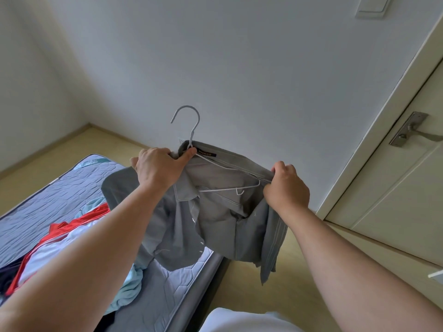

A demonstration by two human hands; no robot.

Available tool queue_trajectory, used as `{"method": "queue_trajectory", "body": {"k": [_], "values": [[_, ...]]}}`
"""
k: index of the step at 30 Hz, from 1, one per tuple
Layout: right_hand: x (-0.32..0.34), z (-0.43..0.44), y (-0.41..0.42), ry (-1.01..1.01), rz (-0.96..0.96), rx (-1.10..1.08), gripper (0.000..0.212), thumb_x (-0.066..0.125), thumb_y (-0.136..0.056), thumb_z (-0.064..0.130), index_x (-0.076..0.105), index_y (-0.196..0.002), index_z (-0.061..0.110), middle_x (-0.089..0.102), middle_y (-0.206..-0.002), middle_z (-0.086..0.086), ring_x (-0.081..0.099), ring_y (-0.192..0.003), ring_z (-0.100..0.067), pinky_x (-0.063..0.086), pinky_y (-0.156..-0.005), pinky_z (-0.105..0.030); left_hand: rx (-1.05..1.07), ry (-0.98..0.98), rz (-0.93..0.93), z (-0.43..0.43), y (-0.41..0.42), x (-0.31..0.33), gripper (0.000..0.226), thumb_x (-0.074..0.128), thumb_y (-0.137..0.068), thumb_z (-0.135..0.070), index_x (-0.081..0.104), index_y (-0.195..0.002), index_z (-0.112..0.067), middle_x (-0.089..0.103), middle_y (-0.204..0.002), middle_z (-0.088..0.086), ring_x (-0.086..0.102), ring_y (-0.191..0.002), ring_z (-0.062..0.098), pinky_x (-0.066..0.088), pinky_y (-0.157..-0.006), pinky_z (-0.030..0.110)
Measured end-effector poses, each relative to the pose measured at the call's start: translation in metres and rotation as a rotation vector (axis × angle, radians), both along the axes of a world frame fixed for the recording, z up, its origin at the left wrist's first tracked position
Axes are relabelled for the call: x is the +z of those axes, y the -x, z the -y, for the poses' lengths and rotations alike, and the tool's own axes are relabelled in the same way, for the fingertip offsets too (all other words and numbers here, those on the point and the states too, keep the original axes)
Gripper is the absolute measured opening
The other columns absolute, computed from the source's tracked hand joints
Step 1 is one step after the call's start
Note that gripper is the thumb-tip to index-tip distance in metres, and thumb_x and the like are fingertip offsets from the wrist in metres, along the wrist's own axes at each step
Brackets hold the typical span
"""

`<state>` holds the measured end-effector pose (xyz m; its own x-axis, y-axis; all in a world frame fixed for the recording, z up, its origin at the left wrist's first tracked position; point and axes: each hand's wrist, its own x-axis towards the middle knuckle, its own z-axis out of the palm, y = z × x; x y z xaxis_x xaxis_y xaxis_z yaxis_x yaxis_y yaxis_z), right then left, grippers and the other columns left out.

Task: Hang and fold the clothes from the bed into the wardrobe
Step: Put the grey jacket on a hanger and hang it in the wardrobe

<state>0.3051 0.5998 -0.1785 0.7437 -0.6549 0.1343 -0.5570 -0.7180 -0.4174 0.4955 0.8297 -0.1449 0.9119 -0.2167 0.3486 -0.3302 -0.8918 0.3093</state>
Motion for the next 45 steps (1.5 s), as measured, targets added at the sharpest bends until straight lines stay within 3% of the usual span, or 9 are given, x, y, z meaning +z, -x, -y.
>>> {"method": "queue_trajectory", "body": {"k": [6,9,13,20,27,30,33,37,45], "values": [[0.000,-0.003,-0.013,-0.195,0.122,0.135,0.038,0.071,-0.088,0.051,0.054,-0.109,0.024,0.052,-0.104,0.001,0.056,-0.084,-0.020,0.043,-0.066,-0.030,-0.012,0.045,-0.059,0.014,0.012,-0.009,0.094,0.031,-0.064,-0.103,0.057,-0.049,-0.015,0.057,-0.053,-0.001,0.053,-0.078,0.028,0.032,-0.080,0.043],[0.001,-0.007,-0.018,-0.274,-0.104,0.315,0.036,0.070,-0.082,0.059,0.054,-0.087,0.028,0.060,-0.088,0.010,0.059,-0.077,-0.015,0.041,-0.060,-0.029,-0.028,0.113,-0.135,0.022,0.019,-0.015,0.096,0.031,-0.061,-0.104,0.059,-0.053,-0.013,0.059,-0.053,0.000,0.054,-0.068,0.023,0.033,-0.077,0.041],[0.001,-0.010,-0.018,-0.027,-0.017,0.214,0.050,0.047,-0.081,0.080,0.049,-0.075,0.030,0.056,-0.079,0.014,0.053,-0.068,-0.009,0.040,-0.060,-0.030,-0.029,0.193,-0.180,0.026,0.020,-0.011,0.096,0.033,-0.061,-0.103,0.061,-0.059,-0.011,0.060,-0.054,0.001,0.058,-0.065,0.025,0.035,-0.062,0.035],[0.016,-0.005,-0.023,0.034,0.087,0.178,0.027,0.054,-0.097,0.047,0.054,-0.087,0.022,0.062,-0.083,0.004,0.064,-0.074,-0.022,0.045,-0.056,-0.028,-0.143,0.390,-0.375,0.032,0.023,0.001,0.081,0.054,-0.063,-0.095,0.032,-0.048,-0.019,0.030,-0.036,-0.010,0.035,-0.045,0.018,0.026,-0.052,0.031],[0.054,-0.008,-0.033,-0.184,0.394,0.236,0.034,0.055,-0.088,0.030,0.045,-0.058,0.020,0.049,-0.052,0.005,0.047,-0.050,-0.014,0.033,-0.048,-0.025,-0.209,0.360,-0.333,0.048,0.025,0.008,0.073,0.060,-0.068,-0.089,0.040,-0.054,-0.020,0.042,-0.047,-0.007,0.043,-0.050,0.019,0.031,-0.055,0.029],[0.061,-0.004,-0.033,-0.161,0.213,0.346,0.026,0.052,-0.085,0.038,0.054,-0.065,0.021,0.058,-0.059,0.006,0.055,-0.057,-0.014,0.040,-0.051,-0.026,-0.234,0.343,-0.330,0.054,0.024,0.014,0.072,0.063,-0.069,-0.086,0.039,-0.056,-0.020,0.040,-0.047,-0.007,0.042,-0.049,0.018,0.031,-0.054,0.028],[0.055,0.008,-0.029,-0.051,0.382,0.230,0.018,0.054,-0.084,0.040,0.053,-0.080,0.022,0.056,-0.074,0.008,0.051,-0.065,-0.009,0.036,-0.052,-0.024,-0.260,0.321,-0.341,0.061,0.025,0.022,0.070,0.065,-0.069,-0.084,0.041,-0.058,-0.019,0.039,-0.048,-0.007,0.041,-0.049,0.016,0.029,-0.053,0.028],[0.050,0.021,-0.024,-0.036,0.232,0.196,0.035,0.066,-0.087,0.039,0.046,-0.112,0.023,0.050,-0.095,0.004,0.052,-0.075,-0.016,0.035,-0.056,-0.028,-0.295,0.323,-0.342,0.070,0.024,0.028,0.069,0.068,-0.069,-0.081,0.043,-0.060,-0.017,0.039,-0.051,-0.004,0.041,-0.052,0.018,0.029,-0.055,0.030],[0.076,0.035,-0.030,-0.266,0.301,0.120,0.029,0.069,-0.081,0.007,0.057,-0.105,0.017,0.061,-0.093,-0.003,0.063,-0.080,-0.023,0.044,-0.054,-0.023,-0.335,0.262,-0.240,0.100,0.032,0.034,0.073,0.065,-0.070,-0.082,0.034,-0.051,-0.019,0.043,-0.046,-0.007,0.049,-0.057,0.021,0.041,-0.069,0.038]]}}
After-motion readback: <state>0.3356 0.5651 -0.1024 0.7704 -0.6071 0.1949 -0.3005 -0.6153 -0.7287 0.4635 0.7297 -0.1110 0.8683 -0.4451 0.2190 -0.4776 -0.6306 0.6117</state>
